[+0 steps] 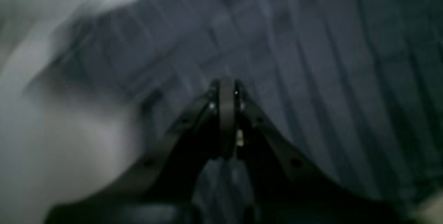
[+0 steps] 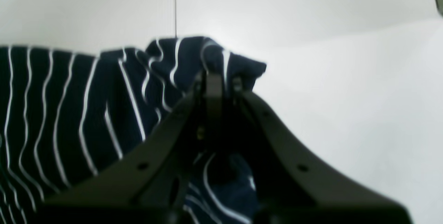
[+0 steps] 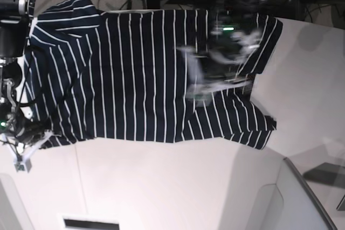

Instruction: Layout the t-shirt on the table in an organized manner, then fold the t-shirt properly

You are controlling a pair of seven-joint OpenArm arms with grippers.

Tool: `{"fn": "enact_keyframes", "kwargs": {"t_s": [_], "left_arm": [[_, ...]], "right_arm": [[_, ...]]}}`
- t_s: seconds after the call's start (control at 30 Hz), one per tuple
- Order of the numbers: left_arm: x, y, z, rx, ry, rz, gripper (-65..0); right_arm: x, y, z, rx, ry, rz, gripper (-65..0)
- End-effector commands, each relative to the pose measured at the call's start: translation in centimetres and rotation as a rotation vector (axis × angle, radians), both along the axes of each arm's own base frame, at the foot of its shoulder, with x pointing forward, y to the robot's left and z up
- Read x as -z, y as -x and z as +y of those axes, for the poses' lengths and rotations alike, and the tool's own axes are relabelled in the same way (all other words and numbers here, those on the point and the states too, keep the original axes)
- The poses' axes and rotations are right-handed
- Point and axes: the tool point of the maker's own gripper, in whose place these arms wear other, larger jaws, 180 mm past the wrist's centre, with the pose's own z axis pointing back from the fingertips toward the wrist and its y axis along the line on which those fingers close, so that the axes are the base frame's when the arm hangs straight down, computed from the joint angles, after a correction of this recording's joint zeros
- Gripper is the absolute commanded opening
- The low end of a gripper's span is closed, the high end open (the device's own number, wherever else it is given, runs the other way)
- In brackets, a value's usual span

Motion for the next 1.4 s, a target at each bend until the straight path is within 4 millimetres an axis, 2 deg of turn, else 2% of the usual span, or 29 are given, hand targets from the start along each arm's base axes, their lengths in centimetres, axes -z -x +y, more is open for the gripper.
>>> {"fn": "enact_keyframes", "kwargs": {"t_s": [0.0,0.1,0.17,0.23,0.4,0.5,0.6,0.73,0.9,1.07,1.2,1.3,1.37], "left_arm": [[-0.9,-1.5,-1.2,0.013,0.008,-0.036,-65.0],[0.4,-2.6,-6.0,0.085,0.044,0.005,-65.0],[2.1,-3.0,-7.9,0.112,0.040,0.056,-65.0],[4.4,-3.2,-8.8,0.126,0.024,0.122,-65.0],[8.6,-2.9,-11.1,0.185,0.030,0.182,-65.0],[11.2,-2.1,-10.9,0.191,0.018,0.234,-65.0],[12.7,-1.5,-10.2,0.163,0.008,0.251,-65.0],[13.1,-1.1,-10.0,0.162,0.007,0.257,-65.0],[13.1,-1.2,-9.7,0.157,0.001,0.258,-65.0],[13.2,-1.1,-9.6,0.155,-0.001,0.260,-65.0],[13.3,-1.0,-9.6,0.155,-0.002,0.265,-65.0],[13.3,-1.0,-9.6,0.155,-0.002,0.265,-65.0],[13.3,-1.0,-9.5,0.154,-0.004,0.265,-65.0]], "right_arm": [[-2.2,-1.4,-0.8,0.006,0.018,-0.064,-65.0],[-2.2,-1.4,-0.9,0.006,0.019,-0.064,-65.0],[-2.2,-1.4,-0.9,0.006,0.019,-0.064,-65.0],[-2.3,-1.5,-0.9,0.005,0.019,-0.070,-65.0],[-2.2,-1.4,-0.8,0.003,0.017,-0.067,-65.0],[-2.7,-0.9,-0.4,-0.013,0.027,-0.086,-65.0],[-4.9,0.1,0.9,-0.057,0.058,-0.153,-65.0],[-6.0,3.2,2.5,-0.105,0.092,-0.121,-65.0],[-5.9,8.2,6.4,-0.155,0.059,-0.086,-65.0],[-2.7,13.9,10.1,-0.170,-0.037,0.026,-65.0],[-0.4,17.8,12.8,-0.305,-0.072,0.109,-65.0],[0.9,20.3,14.0,-0.383,-0.084,0.171,-65.0],[1.7,21.3,14.4,-0.392,-0.102,0.199,-65.0]]}}
